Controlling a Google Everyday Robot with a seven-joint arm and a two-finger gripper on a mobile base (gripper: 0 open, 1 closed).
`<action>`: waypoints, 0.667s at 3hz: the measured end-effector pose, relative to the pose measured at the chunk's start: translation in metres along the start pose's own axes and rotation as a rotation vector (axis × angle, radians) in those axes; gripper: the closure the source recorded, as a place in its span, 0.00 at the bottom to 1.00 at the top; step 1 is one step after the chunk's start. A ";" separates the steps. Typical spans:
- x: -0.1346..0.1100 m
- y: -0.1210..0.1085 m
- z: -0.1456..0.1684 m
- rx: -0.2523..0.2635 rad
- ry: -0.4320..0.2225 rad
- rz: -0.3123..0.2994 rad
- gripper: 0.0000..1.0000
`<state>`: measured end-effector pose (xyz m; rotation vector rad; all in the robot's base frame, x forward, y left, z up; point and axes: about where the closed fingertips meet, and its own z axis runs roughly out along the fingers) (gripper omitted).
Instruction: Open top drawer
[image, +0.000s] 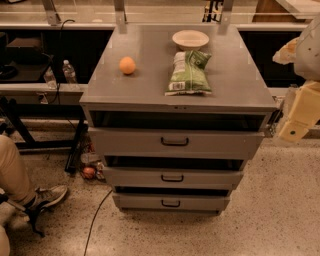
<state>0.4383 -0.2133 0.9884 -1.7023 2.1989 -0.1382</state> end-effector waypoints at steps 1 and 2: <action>0.000 0.000 -0.001 0.003 -0.001 0.000 0.00; 0.006 0.016 0.041 -0.015 -0.007 -0.022 0.00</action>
Offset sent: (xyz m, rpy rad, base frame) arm -0.0048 0.0098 -0.1141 0.0058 0.0453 0.0648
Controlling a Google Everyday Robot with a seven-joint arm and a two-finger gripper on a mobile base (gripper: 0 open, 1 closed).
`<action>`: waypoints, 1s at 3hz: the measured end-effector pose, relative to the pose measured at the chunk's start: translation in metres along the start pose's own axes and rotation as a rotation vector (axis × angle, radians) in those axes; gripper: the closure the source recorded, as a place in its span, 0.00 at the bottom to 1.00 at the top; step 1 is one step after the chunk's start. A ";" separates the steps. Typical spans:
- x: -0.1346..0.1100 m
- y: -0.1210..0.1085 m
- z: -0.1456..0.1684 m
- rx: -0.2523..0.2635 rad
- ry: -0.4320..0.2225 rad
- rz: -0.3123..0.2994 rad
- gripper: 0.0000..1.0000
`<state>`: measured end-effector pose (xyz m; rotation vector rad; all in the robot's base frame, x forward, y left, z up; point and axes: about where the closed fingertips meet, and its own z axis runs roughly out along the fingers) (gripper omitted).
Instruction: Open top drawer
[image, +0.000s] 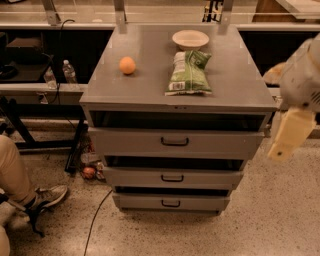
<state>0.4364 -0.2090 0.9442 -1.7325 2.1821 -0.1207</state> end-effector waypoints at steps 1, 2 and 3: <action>0.011 0.025 0.073 -0.035 -0.014 -0.033 0.00; 0.014 0.033 0.123 -0.025 -0.047 -0.036 0.00; 0.014 0.033 0.123 -0.025 -0.047 -0.036 0.00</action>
Offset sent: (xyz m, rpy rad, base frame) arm 0.0131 0.0193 -0.1878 0.0717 0.0222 0.0682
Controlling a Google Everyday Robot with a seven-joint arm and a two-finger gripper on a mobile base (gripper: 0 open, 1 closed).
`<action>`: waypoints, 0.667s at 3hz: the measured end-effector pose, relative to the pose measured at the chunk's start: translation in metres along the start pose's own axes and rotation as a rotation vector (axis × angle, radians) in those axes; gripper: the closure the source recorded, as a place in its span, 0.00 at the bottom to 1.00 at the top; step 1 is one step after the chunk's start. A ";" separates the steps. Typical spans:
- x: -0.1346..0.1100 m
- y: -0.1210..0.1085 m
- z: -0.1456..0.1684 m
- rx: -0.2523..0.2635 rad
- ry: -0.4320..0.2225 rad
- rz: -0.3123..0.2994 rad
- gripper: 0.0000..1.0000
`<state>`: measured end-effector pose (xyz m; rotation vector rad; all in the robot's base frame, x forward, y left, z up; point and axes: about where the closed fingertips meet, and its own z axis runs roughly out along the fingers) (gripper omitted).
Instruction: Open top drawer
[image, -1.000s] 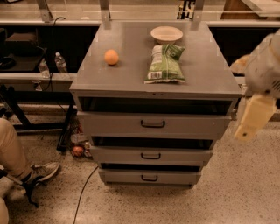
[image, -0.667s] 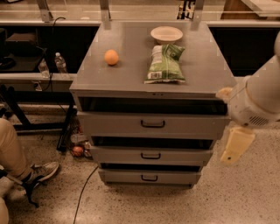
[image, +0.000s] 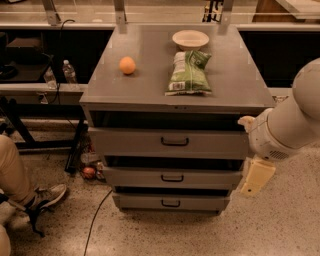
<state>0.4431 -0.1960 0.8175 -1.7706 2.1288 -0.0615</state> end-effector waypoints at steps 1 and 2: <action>0.008 -0.006 0.021 0.014 0.018 -0.035 0.00; 0.018 -0.017 0.049 0.025 0.026 -0.057 0.00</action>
Offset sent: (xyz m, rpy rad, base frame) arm 0.0606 -0.0212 -0.0917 -0.0564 -0.0416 0.0587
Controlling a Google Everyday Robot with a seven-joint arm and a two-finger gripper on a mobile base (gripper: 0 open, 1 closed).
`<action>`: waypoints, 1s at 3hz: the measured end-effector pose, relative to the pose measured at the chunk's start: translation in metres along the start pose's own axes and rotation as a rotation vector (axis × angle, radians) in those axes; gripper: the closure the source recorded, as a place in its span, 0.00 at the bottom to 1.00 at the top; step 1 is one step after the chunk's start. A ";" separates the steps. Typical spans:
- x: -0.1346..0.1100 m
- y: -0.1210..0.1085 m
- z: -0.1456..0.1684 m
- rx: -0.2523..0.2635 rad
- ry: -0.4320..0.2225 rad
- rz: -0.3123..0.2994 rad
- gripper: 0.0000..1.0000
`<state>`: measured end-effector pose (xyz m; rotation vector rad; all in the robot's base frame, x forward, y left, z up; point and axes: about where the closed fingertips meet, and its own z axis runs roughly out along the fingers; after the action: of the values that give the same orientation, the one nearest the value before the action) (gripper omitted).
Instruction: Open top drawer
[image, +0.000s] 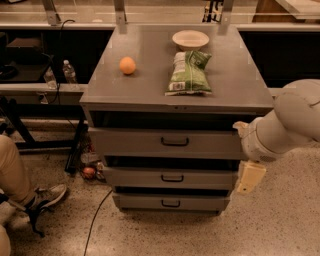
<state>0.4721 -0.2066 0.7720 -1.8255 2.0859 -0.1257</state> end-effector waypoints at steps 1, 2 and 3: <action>0.010 -0.021 0.037 0.030 -0.010 -0.030 0.00; 0.011 -0.033 0.054 0.046 -0.033 -0.053 0.00; 0.015 -0.054 0.082 0.051 -0.063 -0.072 0.00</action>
Offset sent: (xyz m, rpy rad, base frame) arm 0.0710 -0.0071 -0.0595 0.0265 -0.0881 0.0799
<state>0.5480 -0.2159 0.7092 -1.8503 1.9573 -0.1371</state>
